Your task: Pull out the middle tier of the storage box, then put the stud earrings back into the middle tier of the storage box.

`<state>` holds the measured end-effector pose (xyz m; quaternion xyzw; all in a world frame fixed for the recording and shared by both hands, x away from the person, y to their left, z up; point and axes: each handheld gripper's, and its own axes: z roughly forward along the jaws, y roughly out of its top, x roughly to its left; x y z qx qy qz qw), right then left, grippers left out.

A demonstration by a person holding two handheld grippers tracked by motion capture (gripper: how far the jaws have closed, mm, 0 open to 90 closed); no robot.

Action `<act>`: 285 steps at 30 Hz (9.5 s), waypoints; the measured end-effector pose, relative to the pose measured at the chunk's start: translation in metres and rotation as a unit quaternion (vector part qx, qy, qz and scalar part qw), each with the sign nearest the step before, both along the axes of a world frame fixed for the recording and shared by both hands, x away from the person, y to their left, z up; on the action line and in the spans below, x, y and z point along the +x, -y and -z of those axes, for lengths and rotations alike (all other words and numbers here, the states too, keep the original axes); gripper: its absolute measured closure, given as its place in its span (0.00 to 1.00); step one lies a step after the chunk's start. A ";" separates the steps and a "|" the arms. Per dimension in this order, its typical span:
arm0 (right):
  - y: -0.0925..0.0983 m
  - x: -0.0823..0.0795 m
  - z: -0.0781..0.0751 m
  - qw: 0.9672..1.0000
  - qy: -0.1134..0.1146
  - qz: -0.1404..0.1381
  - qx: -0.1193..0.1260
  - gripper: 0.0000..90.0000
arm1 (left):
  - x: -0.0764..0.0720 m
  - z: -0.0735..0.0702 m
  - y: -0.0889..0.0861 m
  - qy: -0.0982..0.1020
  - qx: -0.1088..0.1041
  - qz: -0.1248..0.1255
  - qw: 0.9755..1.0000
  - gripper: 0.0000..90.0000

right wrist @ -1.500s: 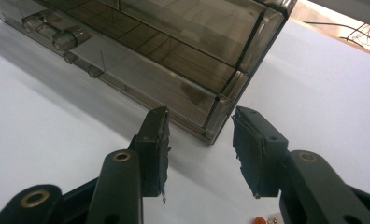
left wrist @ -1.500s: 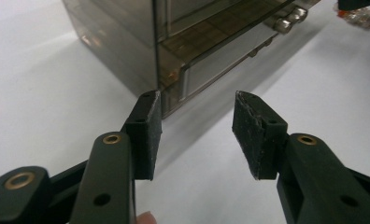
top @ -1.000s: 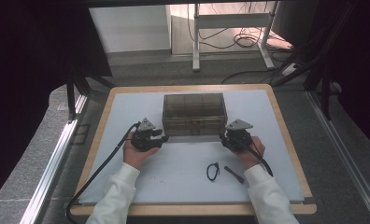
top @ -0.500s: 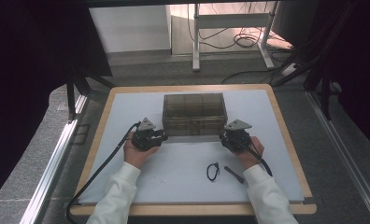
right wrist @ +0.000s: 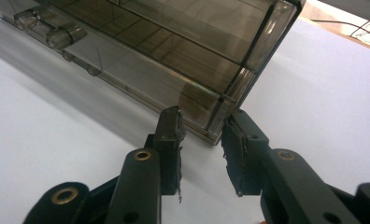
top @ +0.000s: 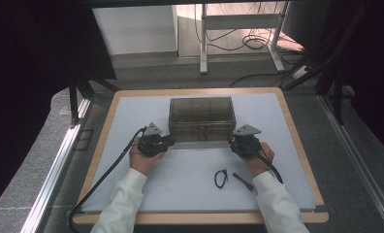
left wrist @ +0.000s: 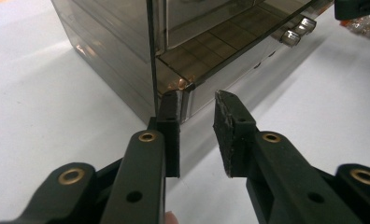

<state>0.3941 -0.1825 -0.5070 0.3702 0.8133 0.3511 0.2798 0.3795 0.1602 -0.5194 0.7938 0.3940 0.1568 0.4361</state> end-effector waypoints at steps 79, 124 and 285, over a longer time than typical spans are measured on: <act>0.013 -0.035 -0.001 0.999 -0.015 -0.019 0.040 0.79 | -0.031 0.000 -0.001 -0.003 0.026 0.019 0.999 0.89; 0.017 -0.041 0.003 0.999 -0.018 -0.019 0.045 0.78 | -0.035 0.004 -0.001 -0.013 0.021 0.036 0.999 0.83; 0.065 -0.074 -0.004 0.997 -0.040 0.006 0.071 0.50 | -0.098 -0.009 -0.038 -0.099 0.094 0.085 0.987 0.46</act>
